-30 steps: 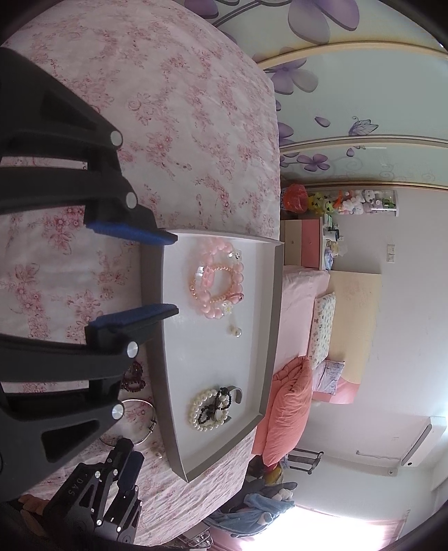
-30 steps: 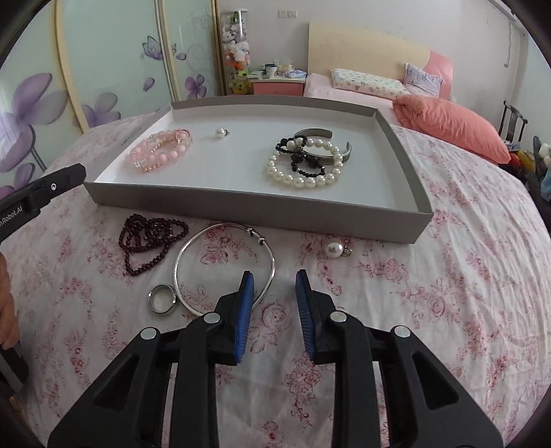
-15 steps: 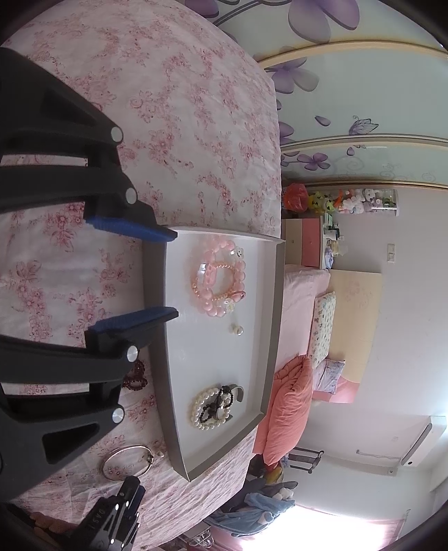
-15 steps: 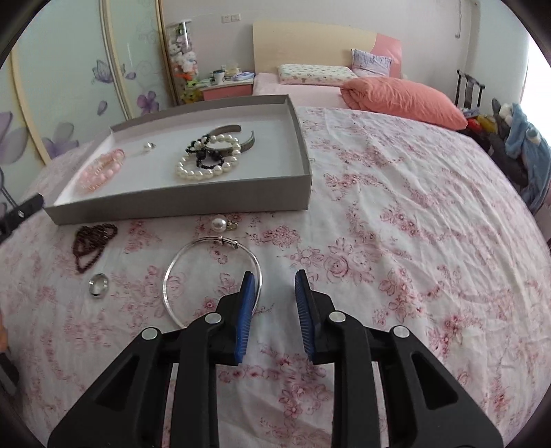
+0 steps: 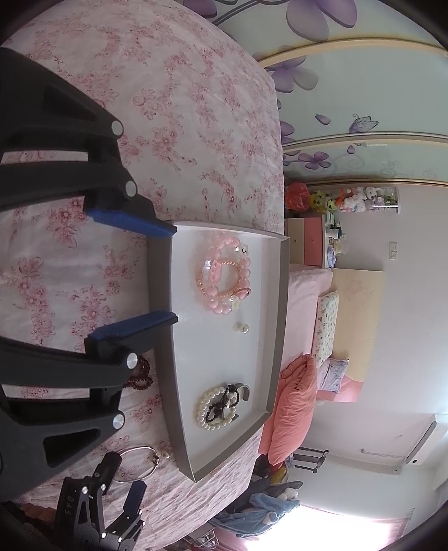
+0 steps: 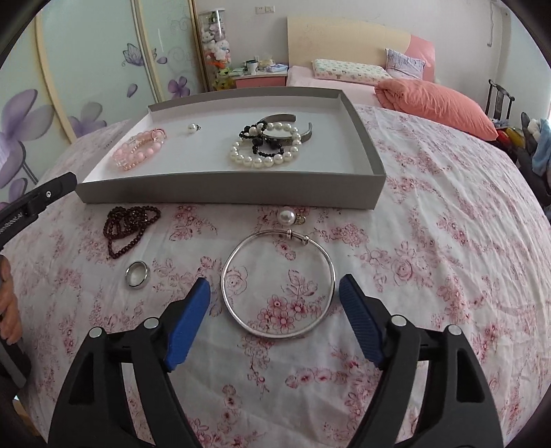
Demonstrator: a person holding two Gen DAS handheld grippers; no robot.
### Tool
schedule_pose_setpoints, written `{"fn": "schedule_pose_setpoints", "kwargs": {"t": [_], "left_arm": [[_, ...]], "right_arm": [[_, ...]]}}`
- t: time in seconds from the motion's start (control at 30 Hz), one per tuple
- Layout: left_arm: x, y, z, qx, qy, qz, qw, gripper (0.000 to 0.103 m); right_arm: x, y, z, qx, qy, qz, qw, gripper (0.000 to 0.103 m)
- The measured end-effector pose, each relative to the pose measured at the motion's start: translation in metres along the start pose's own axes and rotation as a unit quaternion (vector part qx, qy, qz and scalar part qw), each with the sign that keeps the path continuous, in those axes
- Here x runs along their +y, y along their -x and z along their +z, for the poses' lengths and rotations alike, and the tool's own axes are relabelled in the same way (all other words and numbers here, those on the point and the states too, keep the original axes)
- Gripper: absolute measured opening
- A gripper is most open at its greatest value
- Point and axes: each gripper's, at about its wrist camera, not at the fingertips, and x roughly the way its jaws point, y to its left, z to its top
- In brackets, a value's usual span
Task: Organize jewelry
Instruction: 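Withdraw both tools from the tray toward the jewelry left on the bed, then grasp the silver hoop bangle with the right tool while the left tool grasps the dark red bead strand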
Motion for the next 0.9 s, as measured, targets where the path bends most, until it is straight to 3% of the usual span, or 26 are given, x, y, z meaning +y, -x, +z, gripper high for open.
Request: {"fn": "schedule_pose_setpoints", "kwargs": {"t": [0.1,0.7,0.9], "left_arm": [[-0.002,0.0,0.0,0.002,-0.002,-0.003,1.0,0.047],[-0.036,-0.009,-0.015,0.046,-0.047,-0.055,0.9963,0.052],[-0.052,-0.023,-0.018,0.073,-0.057,-0.068,0.9934,0.061]], "right_arm": [[0.001,-0.002,0.001,-0.002,0.01,-0.008,1.0,0.07],[-0.014,0.012,-0.014,-0.003,-0.009,-0.019,1.0,0.069],[-0.014,0.013,-0.015,-0.003,-0.009,-0.019,1.0,0.07]]}}
